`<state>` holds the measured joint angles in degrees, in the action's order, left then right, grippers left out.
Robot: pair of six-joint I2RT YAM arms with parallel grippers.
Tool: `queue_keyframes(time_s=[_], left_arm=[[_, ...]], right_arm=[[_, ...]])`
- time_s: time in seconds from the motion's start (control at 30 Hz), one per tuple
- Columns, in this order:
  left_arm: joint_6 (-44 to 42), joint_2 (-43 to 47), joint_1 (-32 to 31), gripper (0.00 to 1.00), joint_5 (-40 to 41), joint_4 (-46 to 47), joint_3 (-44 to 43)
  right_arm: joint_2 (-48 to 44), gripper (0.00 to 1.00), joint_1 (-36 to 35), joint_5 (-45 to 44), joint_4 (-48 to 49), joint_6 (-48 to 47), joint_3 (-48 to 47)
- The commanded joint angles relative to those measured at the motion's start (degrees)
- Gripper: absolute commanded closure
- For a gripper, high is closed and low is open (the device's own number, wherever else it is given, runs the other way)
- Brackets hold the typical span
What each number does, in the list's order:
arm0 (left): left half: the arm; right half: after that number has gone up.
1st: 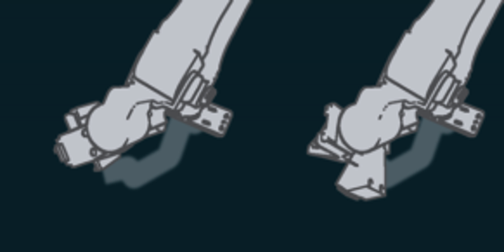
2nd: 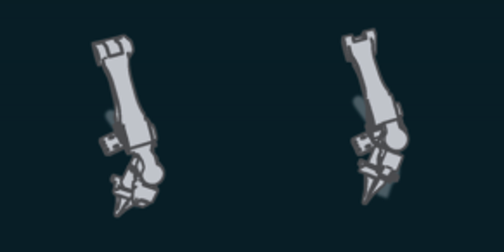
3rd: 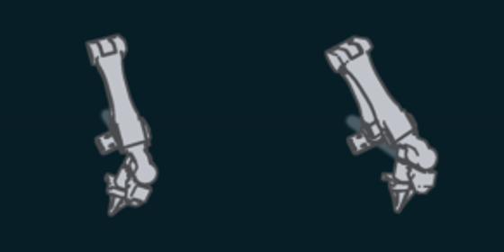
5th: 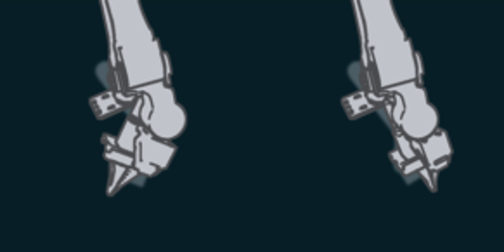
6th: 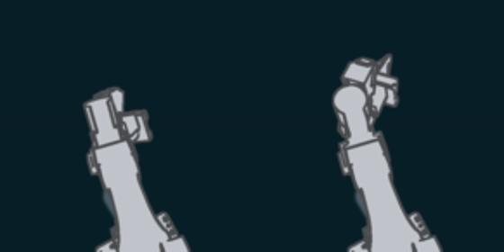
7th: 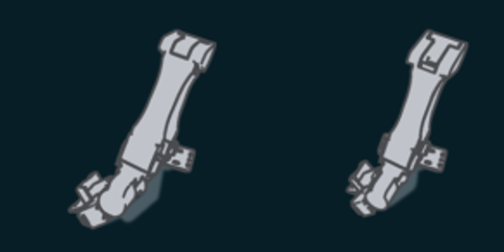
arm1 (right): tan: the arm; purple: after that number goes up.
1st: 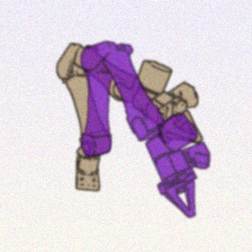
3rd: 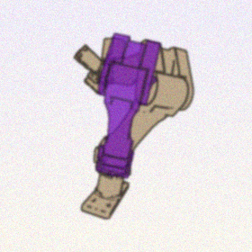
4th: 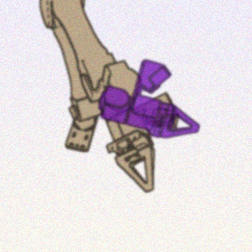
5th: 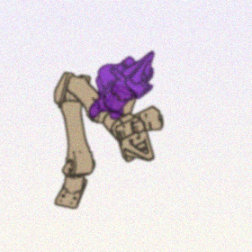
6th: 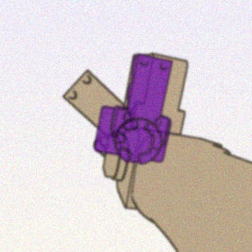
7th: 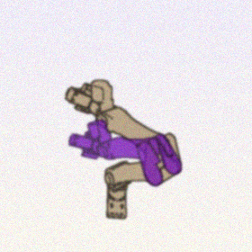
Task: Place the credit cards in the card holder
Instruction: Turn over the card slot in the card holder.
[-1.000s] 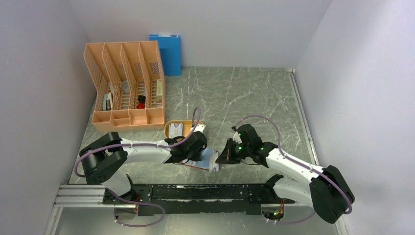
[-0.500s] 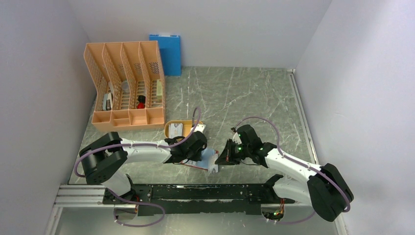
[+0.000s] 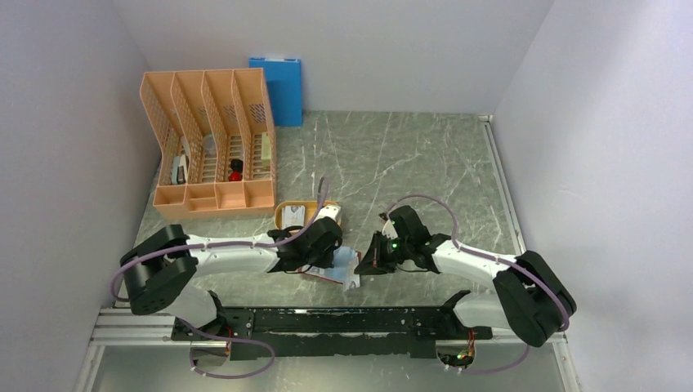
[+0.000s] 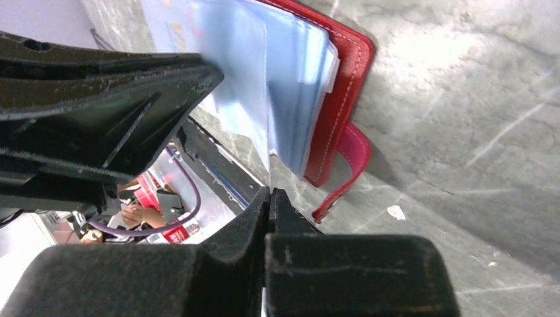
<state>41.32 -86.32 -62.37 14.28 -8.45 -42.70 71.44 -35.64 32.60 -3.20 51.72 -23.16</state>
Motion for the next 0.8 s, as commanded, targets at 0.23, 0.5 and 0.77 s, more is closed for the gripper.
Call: queue_keyframes(time_s=[0.23,0.5,0.77], left_arm=[[-0.56,10.55,-0.12,0.56,1.22,-7.63,-3.42],[2.91,18.97,2.27,0.54,8.89,-12.93,4.57],[4.83,20.87,8.87,0.66,4.78,-9.41,13.95]], right_arm=[[3.29,1.00,0.29,1.77,2.72,-2.58,-4.79],[6.88,1.00,-0.68,1.84,2.94,-3.92,-8.22],[13.33,1.00,-5.37,-0.75,5.79,-3.83,-12.79]])
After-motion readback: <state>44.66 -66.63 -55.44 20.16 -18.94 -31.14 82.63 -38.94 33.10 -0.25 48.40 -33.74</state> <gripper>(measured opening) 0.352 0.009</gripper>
